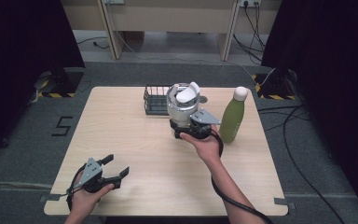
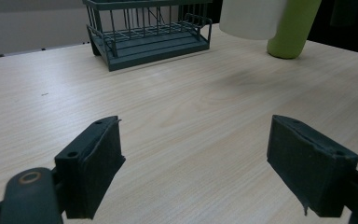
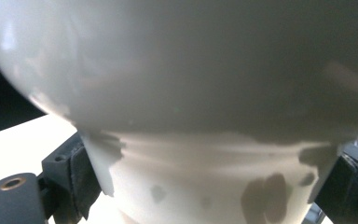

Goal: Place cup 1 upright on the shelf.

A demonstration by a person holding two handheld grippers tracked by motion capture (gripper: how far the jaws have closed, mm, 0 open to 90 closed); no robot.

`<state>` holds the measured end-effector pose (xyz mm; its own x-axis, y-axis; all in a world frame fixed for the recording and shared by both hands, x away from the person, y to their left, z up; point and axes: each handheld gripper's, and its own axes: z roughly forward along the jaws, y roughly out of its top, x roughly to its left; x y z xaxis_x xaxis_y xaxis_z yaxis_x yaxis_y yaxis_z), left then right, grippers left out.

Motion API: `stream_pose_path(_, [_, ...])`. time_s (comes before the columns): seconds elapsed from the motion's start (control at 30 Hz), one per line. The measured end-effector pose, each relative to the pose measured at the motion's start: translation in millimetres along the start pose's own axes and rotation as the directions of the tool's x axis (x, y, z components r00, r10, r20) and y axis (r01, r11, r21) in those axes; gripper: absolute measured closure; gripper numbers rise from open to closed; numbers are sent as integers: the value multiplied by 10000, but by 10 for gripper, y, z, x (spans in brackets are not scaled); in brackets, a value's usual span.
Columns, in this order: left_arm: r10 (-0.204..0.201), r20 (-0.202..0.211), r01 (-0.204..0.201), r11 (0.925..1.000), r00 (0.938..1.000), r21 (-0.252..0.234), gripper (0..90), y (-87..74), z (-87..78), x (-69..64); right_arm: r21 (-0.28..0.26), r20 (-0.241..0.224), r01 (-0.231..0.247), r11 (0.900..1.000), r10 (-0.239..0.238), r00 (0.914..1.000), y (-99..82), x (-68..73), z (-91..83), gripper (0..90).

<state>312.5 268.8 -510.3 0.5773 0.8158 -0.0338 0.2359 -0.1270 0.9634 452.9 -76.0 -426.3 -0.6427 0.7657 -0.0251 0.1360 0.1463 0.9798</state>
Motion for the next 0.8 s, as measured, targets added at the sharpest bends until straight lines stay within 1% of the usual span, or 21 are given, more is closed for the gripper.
stream_pose_path(0.17, [-7, 23, 7, 10000, 10000, -8, 170, 1, 0, 1, -21, 85, -143, 9999, 143, 9999, 68, -18, 121, 109])
stream_pose_path(0.23, [-2, 25, 2, 10000, 10000, -16, 170, 1, -1, 3, -32, 149, -69, 10000, 70, 9999, 102, -17, 185, 109])
stream_pose_path(0.47, [-21, 48, 21, 10000, 10000, -42, 171, 4, -6, -2, -76, 185, -126, 9999, 127, 9997, 191, -3, 383, 109])
stream_pose_path(0.53, [-26, 53, 26, 10000, 10000, -48, 171, 4, -5, -3, -75, 184, -157, 9998, 158, 9997, 201, 0, 403, 109])
stream_pose_path(0.57, [-35, 61, 36, 10000, 10000, -50, 171, 3, -4, -1, -90, 227, -140, 9999, 142, 9996, 233, -2, 470, 109])
stream_pose_path(0.73, [-90, 60, 90, 9999, 9999, -81, 171, 2, -3, 7, -102, 271, -134, 9999, 137, 9995, 294, -8, 582, 109])
stream_pose_path(0.77, [-108, 60, 108, 9999, 9999, -87, 171, 2, -4, 8, -111, 282, -74, 9999, 77, 9996, 302, -15, 597, 109])
stream_pose_path(0.8, [-114, 60, 115, 9999, 9999, -86, 171, 2, -4, 10, -104, 269, -133, 9999, 135, 9995, 313, -16, 622, 109])
